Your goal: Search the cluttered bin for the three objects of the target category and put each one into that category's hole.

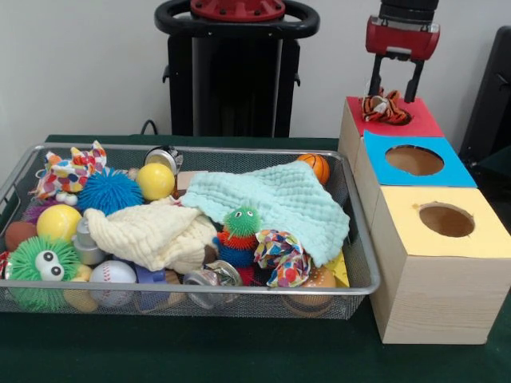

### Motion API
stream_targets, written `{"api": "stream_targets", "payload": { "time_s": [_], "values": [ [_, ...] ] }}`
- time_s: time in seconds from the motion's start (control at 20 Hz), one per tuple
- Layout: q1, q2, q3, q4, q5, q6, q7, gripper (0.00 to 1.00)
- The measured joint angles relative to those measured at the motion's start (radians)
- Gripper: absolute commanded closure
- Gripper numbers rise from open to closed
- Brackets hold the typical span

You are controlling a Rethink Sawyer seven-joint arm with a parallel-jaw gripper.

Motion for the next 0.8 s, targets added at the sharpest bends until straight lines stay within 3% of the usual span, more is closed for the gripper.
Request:
{"api": "stream_targets", "payload": {
  "time_s": [0.4,0.8],
  "values": [
    [-0.005,-0.004,0.024,0.0,0.0,0.0,0.0,0.0],
    [0.024,-0.018,0.001,0.0,0.0,0.004,0.0,0.0]
  ]
}}
